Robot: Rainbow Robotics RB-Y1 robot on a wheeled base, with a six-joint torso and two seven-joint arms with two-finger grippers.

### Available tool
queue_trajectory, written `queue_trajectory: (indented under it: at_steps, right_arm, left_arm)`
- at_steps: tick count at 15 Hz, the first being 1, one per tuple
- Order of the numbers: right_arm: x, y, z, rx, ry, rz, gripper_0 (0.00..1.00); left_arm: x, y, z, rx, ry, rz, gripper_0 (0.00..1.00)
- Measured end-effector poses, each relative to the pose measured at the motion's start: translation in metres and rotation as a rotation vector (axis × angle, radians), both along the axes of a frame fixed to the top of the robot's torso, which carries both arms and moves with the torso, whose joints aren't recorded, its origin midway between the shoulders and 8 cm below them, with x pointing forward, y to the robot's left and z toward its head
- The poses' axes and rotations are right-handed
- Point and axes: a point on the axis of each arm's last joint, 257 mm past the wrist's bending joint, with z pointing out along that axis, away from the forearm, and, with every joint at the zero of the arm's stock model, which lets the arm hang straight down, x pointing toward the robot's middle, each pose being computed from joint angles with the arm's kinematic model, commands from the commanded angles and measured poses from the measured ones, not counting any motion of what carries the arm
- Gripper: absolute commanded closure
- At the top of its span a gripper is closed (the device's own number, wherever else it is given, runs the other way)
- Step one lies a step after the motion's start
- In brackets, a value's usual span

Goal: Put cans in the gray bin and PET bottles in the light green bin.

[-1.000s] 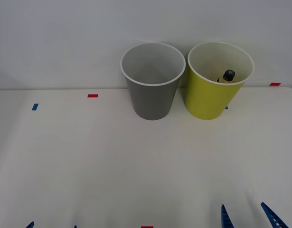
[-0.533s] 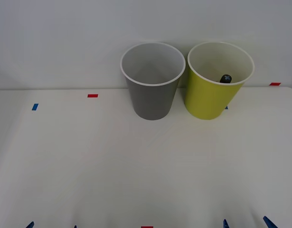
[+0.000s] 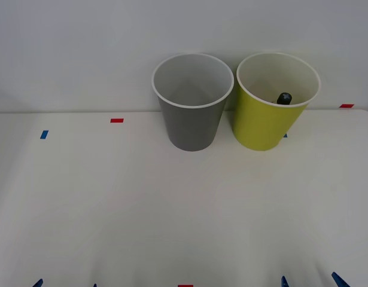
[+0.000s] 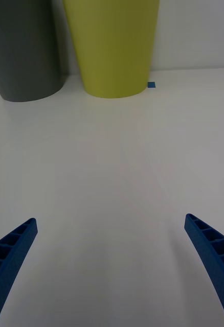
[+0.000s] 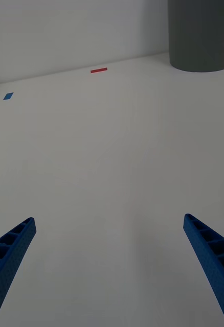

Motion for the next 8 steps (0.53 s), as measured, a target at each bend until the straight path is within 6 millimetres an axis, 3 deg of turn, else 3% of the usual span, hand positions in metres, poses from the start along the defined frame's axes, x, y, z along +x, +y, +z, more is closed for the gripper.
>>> queue_trajectory:
  at_steps: [8]
  right_arm:
    - [0.0000, 0.0000, 0.0000, 0.000, 0.000, 0.000, 0.00]
  left_arm:
    - [0.0000, 0.0000, 0.0000, 0.000, 0.000, 0.000, 0.00]
